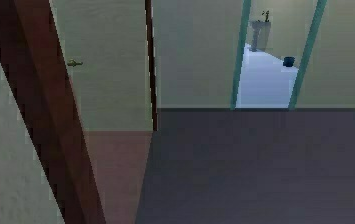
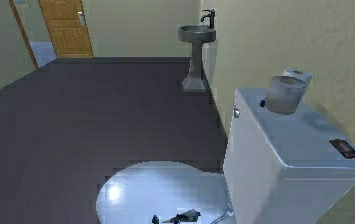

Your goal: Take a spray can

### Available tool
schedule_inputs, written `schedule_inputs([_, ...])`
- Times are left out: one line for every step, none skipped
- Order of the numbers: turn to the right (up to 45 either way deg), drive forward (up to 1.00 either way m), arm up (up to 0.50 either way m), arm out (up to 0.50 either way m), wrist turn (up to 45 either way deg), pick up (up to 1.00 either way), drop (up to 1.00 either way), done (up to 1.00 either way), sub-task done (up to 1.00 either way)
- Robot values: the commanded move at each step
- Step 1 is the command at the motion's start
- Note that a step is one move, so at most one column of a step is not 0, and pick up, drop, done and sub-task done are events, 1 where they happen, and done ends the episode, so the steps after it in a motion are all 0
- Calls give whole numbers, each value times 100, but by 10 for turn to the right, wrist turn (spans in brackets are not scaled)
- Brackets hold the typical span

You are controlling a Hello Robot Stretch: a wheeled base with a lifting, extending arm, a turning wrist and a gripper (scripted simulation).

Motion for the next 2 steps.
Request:
schedule_inputs([0, 0, 10, 0, 0, 0, 0, 0, 0])
schedule_inputs([0, 0, 0, 0, 0, 0, 0, 100, 0])
